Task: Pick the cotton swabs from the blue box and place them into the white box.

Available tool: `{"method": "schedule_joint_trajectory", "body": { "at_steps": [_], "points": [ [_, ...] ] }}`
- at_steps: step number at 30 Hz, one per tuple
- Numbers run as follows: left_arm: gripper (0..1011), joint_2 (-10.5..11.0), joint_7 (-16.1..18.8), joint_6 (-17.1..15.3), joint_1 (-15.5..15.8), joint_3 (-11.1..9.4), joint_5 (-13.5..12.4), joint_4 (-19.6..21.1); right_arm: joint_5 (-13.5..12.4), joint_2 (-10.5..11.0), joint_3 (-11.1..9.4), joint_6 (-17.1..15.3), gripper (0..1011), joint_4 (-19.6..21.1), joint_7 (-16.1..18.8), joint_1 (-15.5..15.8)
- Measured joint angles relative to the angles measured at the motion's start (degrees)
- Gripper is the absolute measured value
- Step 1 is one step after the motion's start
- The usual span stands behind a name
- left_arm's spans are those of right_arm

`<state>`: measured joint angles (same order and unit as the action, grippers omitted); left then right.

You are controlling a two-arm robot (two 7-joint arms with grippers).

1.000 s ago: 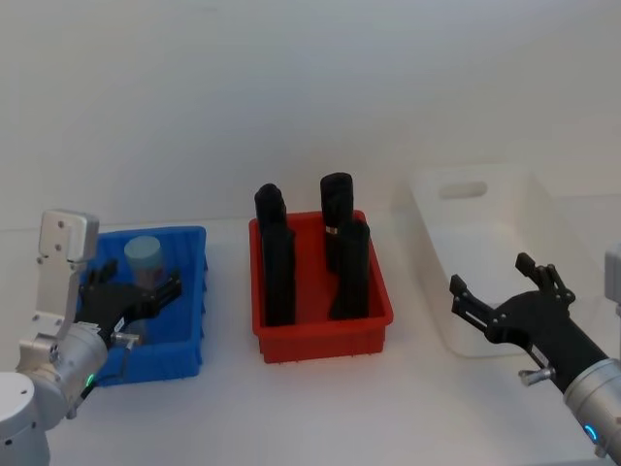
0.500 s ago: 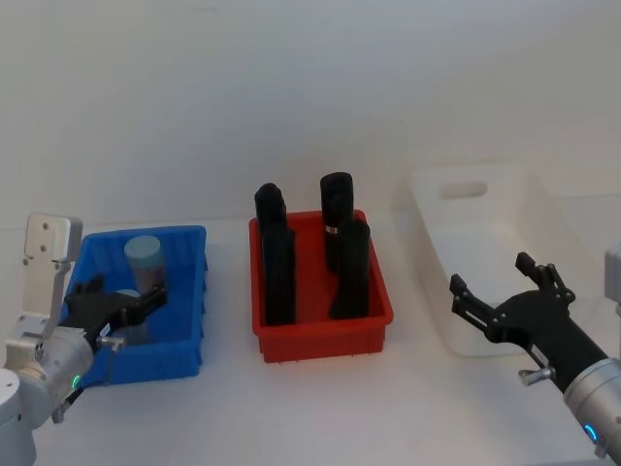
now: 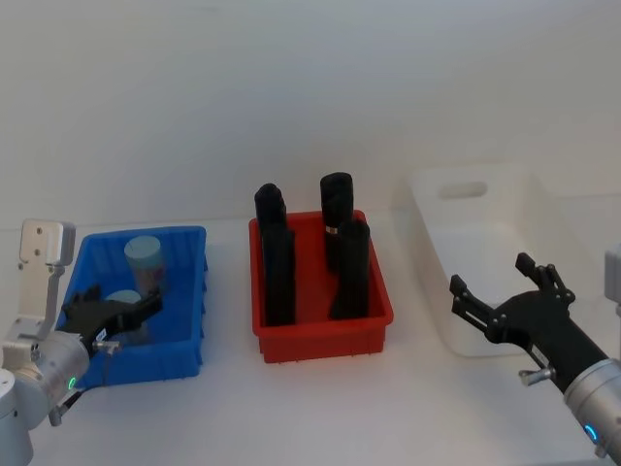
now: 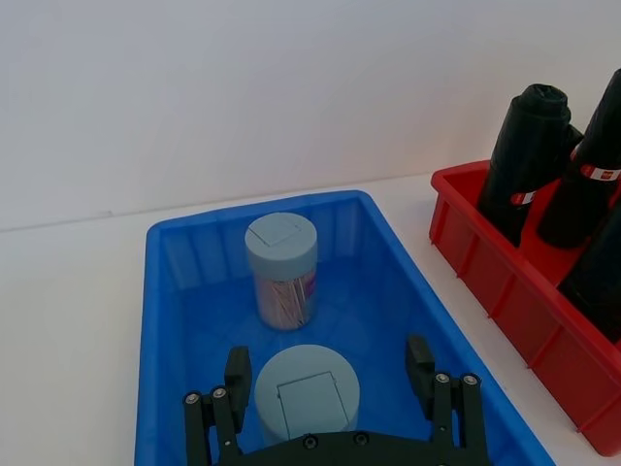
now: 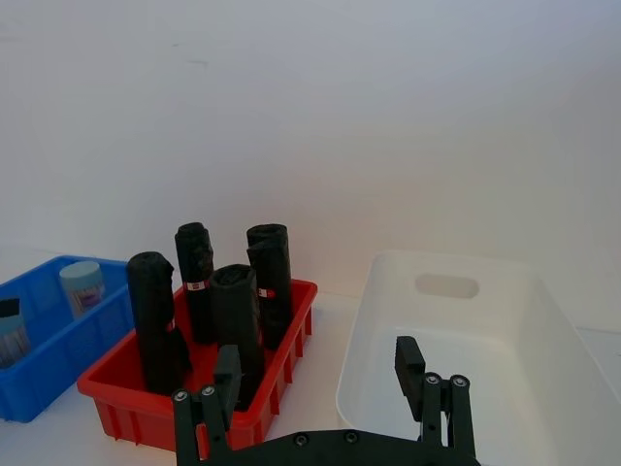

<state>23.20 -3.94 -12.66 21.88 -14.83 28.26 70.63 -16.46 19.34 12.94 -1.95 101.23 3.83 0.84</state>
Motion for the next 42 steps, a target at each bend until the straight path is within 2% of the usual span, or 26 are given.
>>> {"method": "schedule_joint_trajectory", "body": {
  "at_steps": [15,22,25,27,33,42],
  "points": [
    [993,-1.0,-1.5,-0.3,1.8,0.1,0.4,-4.1,0.0,0.0,0.0,0.0,1002,0.0,0.0,0.0],
    [825,-1.2,-1.6,-0.3,2.1,0.1,0.2,-4.8,0.0,0.0,0.0,0.0,1002,0.0,0.0,0.0],
    [710,-1.2,-1.4,-0.1,2.1,0.1,0.1,-4.9,0.0,0.0,0.0,0.0,1002,0.0,0.0,0.0],
    [671,-1.2,-1.2,0.0,2.1,0.2,0.0,-4.8,0.0,0.0,0.0,0.0,1002,0.0,0.0,0.0],
    [669,-0.9,-0.7,0.2,1.7,0.5,-0.5,-3.6,0.0,0.0,0.0,0.0,1002,0.0,0.0,0.0],
    [669,0.0,-1.5,-0.1,0.7,0.9,-1.9,0.7,0.0,0.0,0.0,0.0,1002,0.0,0.0,0.0]
  ]
}}
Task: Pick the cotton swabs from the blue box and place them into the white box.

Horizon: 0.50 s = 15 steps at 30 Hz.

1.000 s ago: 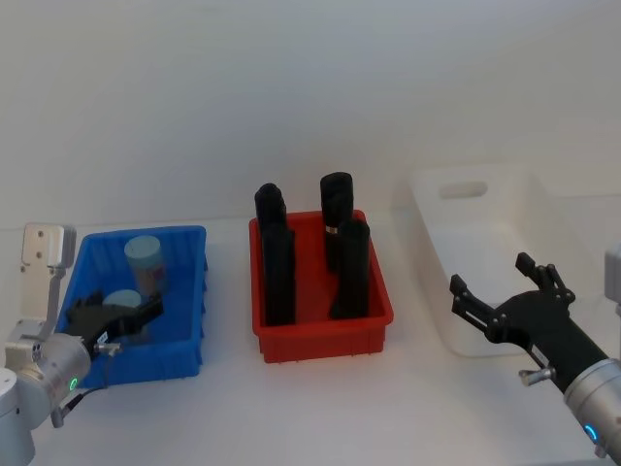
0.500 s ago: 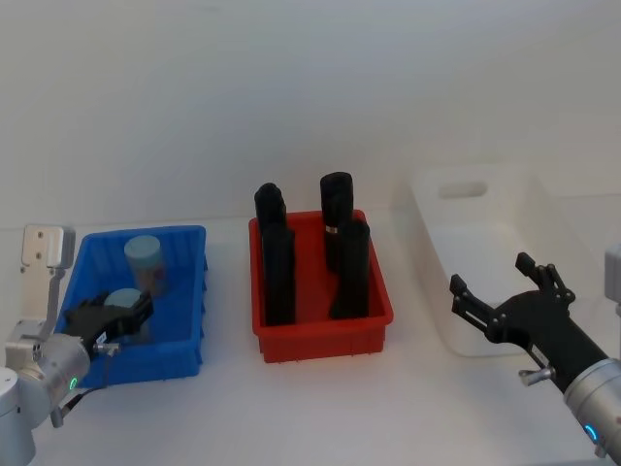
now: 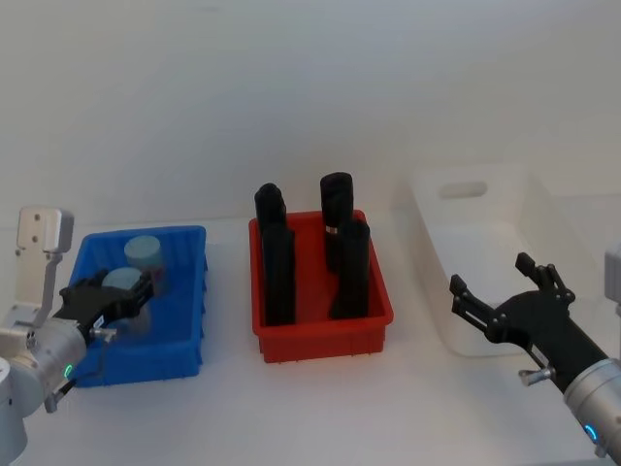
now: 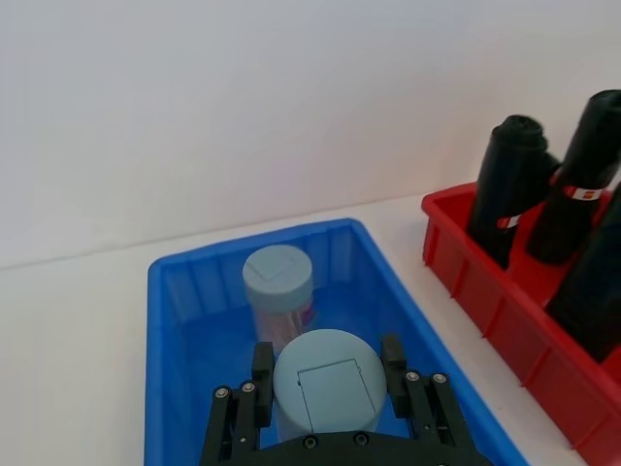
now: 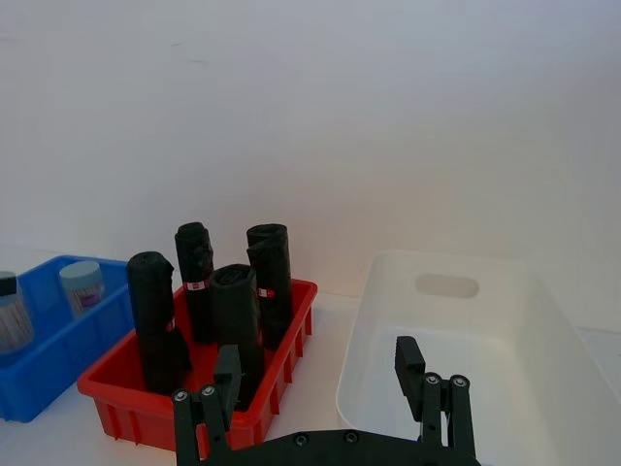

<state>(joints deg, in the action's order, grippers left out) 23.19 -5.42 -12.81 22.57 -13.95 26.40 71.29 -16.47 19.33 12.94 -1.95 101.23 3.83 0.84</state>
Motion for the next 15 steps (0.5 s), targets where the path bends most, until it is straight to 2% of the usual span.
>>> {"method": "schedule_joint_trajectory", "body": {
  "at_steps": [5,15],
  "points": [
    [669,0.5,-1.6,-0.6,-0.4,0.2,-0.8,2.7,0.0,0.0,0.0,0.0,1001,0.0,0.0,0.0],
    [669,1.6,-7.1,-3.0,-0.6,0.3,-2.3,9.0,0.0,0.0,0.0,0.0,1002,0.0,0.0,0.0]
  ]
}}
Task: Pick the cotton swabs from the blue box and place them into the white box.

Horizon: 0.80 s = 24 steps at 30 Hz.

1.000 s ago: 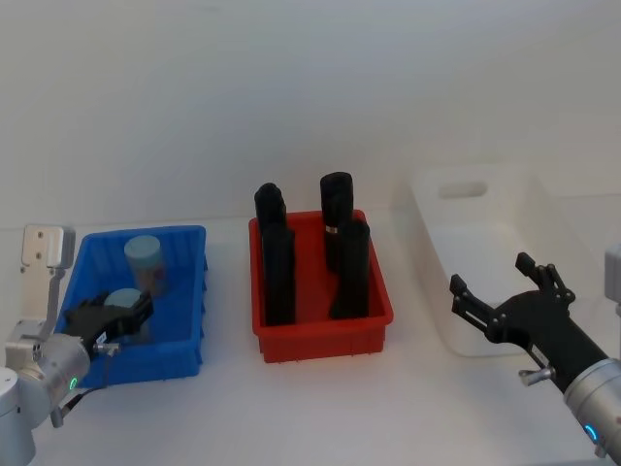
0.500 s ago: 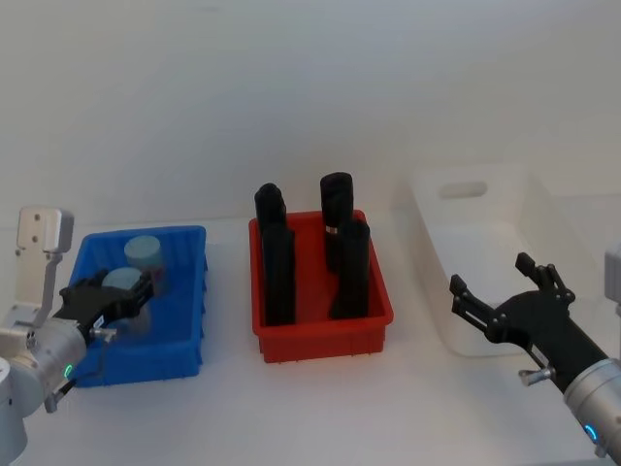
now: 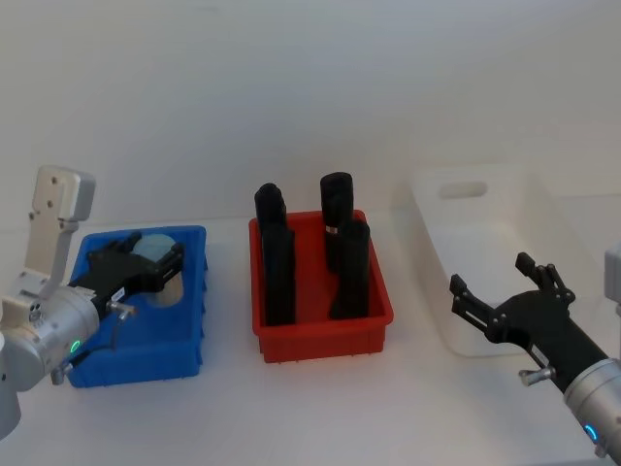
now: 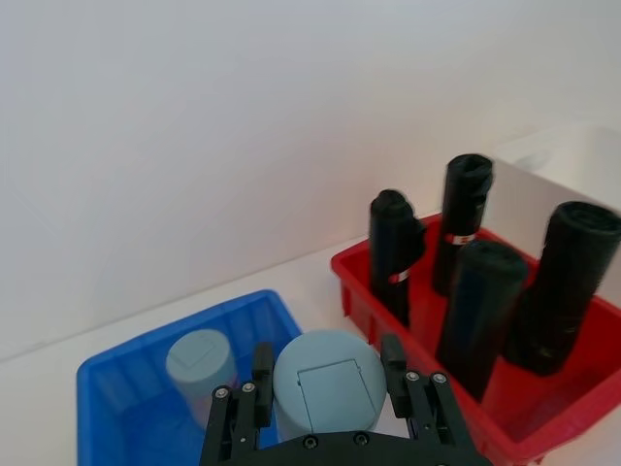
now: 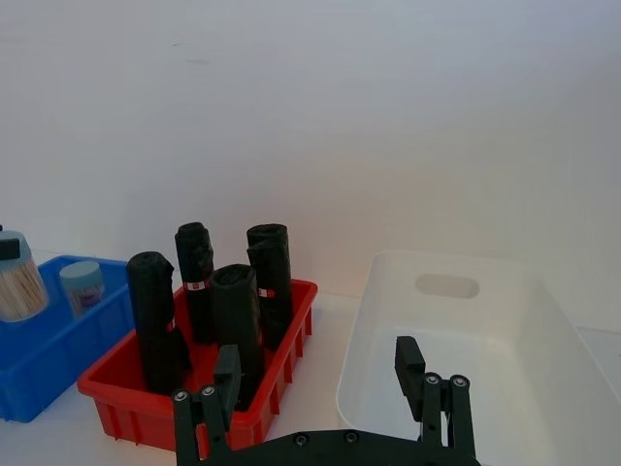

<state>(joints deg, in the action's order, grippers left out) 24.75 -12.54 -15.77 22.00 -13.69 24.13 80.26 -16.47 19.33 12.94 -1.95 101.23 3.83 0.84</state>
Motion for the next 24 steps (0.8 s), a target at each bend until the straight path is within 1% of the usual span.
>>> {"method": "schedule_joint_trajectory", "body": {
  "at_steps": [1,10,13,14,15,18,24],
  "points": [
    [669,0.1,-0.9,-0.4,0.1,0.0,-0.1,0.9,0.0,0.0,0.0,0.0,1001,0.0,0.0,0.0],
    [669,0.2,-6.1,-3.2,1.1,-0.3,-0.3,4.6,0.0,0.0,0.0,0.0,1002,0.0,0.0,0.0],
    [669,0.1,-8.7,-4.5,1.7,-0.6,-0.3,5.8,0.0,0.0,0.0,0.0,1002,0.0,0.0,0.0],
    [669,0.1,-8.7,-4.5,1.7,-0.6,-0.3,5.8,0.0,0.0,0.0,0.0,1002,0.0,0.0,0.0],
    [669,0.0,-9.8,-4.9,2.0,-0.7,-0.3,6.2,0.0,0.0,0.0,0.0,1001,0.0,0.0,0.0],
    [669,-0.1,-11.5,-5.6,2.5,-0.9,-0.3,6.7,0.0,0.0,0.0,0.0,1002,0.0,0.0,0.0],
    [669,-0.9,-16.5,-7.2,4.3,-1.6,-0.1,7.4,0.0,0.0,0.0,0.0,1002,0.0,0.0,0.0]
  ]
}}
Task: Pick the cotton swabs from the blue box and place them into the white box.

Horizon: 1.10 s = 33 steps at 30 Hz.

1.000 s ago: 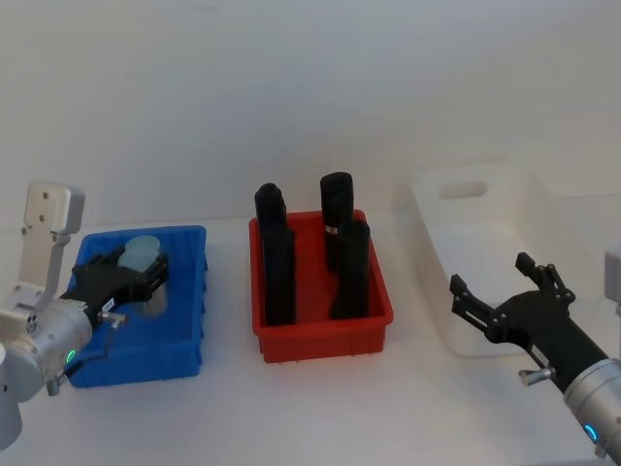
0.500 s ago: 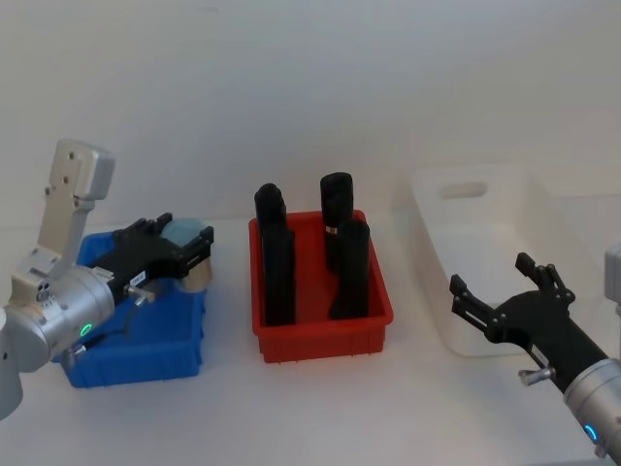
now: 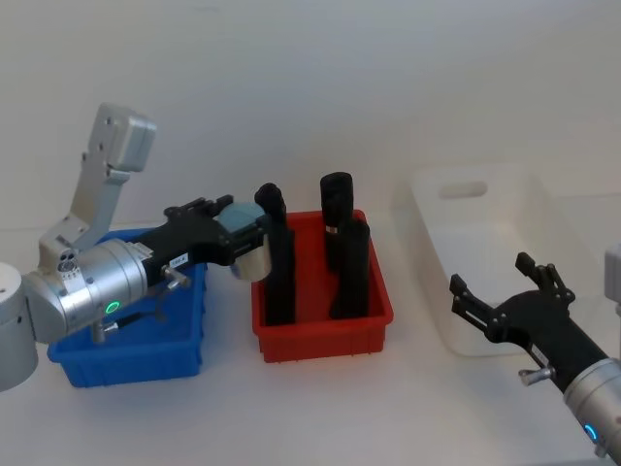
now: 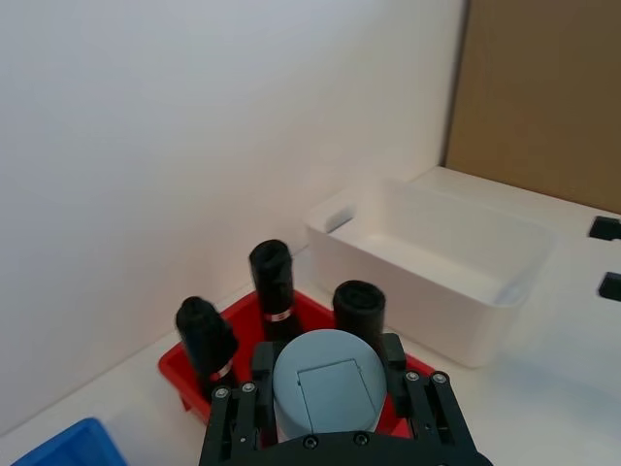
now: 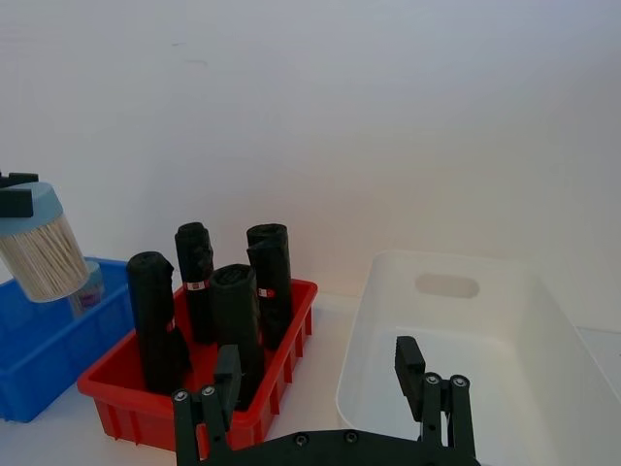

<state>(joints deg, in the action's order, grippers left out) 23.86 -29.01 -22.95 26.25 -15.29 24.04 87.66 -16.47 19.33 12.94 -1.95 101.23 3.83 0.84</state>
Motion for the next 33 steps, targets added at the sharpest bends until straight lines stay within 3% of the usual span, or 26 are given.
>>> {"method": "schedule_joint_trajectory", "body": {
  "at_steps": [18,27,33],
  "points": [
    [669,-3.4,-12.9,-3.3,5.6,-3.1,-0.6,-2.2,0.0,0.0,0.0,0.0,1001,0.0,0.0,0.0],
    [669,-4.3,-15.6,-4.0,7.0,-3.9,-0.8,-3.0,0.0,0.0,0.0,0.0,1002,0.0,0.2,0.0],
    [669,-4.7,-16.7,-4.3,7.6,-4.2,-0.9,-3.3,0.0,0.0,0.1,0.0,1002,-0.1,2.2,-0.2]
  ]
}}
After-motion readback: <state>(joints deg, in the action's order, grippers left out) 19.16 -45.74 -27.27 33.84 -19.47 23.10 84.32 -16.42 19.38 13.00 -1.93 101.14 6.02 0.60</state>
